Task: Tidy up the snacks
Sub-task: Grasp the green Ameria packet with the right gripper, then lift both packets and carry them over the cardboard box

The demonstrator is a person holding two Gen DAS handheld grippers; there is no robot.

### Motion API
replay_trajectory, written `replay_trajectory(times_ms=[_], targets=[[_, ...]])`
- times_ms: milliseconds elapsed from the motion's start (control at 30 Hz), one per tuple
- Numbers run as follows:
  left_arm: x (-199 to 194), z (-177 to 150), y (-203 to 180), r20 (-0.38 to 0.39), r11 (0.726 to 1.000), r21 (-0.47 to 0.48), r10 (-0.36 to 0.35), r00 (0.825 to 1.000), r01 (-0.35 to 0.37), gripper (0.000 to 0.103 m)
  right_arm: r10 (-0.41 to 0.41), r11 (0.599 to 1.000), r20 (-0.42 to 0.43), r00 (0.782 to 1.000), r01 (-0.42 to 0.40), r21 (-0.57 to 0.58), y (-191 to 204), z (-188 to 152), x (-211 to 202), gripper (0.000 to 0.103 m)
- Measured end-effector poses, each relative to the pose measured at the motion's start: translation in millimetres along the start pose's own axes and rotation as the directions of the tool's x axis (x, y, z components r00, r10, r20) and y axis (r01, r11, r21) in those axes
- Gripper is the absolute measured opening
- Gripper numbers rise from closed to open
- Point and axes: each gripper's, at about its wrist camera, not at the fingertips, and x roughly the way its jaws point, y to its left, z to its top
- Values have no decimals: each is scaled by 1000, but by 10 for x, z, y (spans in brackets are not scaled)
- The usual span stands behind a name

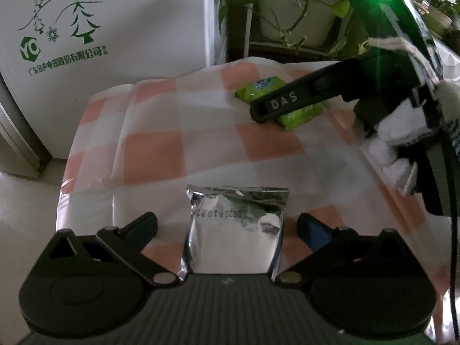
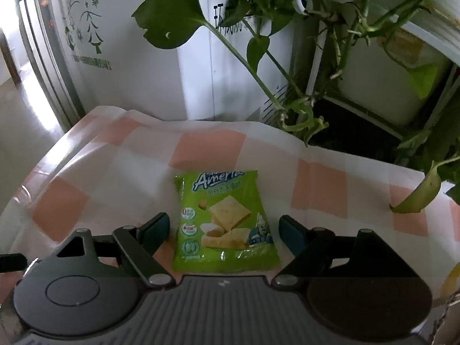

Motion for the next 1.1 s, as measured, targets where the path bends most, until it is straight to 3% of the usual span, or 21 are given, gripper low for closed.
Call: replay_trajectory(times_ms=[100, 200, 300, 700, 967, 1100], targets=[[-2, 4, -3, -4, 1000, 2, 1, 1000, -1, 103, -1, 1000, 7, 1000, 1, 9, -12, 1, 10, 86], [-3, 6, 7, -7, 1000, 4, 0, 1000, 0, 102, -3, 1000, 10, 1000, 3, -12, -10, 9, -34, 64], [-10, 7, 15, -3, 1000, 9, -2, 1000, 2, 102, 22, 999, -9, 1000, -22, -36, -22, -5, -79, 58], [-59, -50, 22, 10, 999, 38, -23, 1000, 23, 103, 85, 960, -166, 982, -126, -251, 245, -330, -578, 56], [-119, -114, 30, 6, 997, 73, -41, 999, 40, 101, 94, 969, -226, 970, -141, -203, 161, -653, -918, 56], [-157, -138, 30, 25, 995, 90, -54, 998, 52, 92, 97, 978, -226, 969, -135, -161, 146, -761, -1018, 56]])
